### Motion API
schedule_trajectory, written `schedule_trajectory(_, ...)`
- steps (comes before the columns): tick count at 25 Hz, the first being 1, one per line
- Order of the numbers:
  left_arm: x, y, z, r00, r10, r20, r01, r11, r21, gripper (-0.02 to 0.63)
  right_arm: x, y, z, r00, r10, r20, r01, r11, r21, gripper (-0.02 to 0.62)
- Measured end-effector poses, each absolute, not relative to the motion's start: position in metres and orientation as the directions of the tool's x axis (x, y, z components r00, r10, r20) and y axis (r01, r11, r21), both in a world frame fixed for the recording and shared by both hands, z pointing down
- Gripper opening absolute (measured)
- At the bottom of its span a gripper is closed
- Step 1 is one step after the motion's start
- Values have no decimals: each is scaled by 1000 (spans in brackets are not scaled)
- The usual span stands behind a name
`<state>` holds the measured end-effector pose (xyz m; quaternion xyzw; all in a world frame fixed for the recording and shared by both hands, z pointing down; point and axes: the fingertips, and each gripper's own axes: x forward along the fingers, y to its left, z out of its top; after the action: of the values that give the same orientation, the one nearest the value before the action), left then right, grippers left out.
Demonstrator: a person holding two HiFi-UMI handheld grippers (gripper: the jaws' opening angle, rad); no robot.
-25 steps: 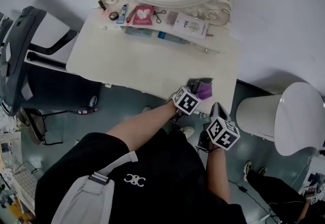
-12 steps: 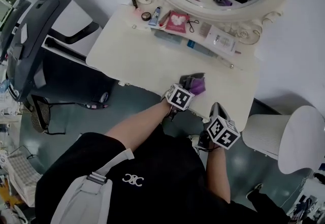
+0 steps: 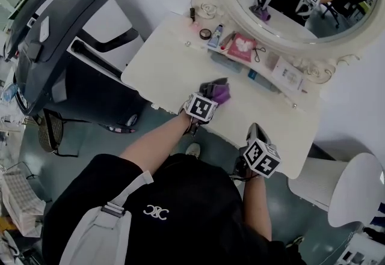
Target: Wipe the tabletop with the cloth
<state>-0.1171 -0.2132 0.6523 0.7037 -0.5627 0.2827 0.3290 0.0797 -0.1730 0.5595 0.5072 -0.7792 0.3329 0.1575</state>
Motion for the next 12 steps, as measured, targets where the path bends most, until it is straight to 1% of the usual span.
schedule_trajectory(7, -230, -233, 645, 65, -660, 748, -997, -16, 72, 54, 44, -191, 559, -441, -674, 592, -896, 291, -336, 3)
schedule_trajectory(12, -295, -230, 648, 12, -659, 752, -993, 83, 89, 54, 27, -197, 559, -451, -656, 605, -892, 319, -320, 3)
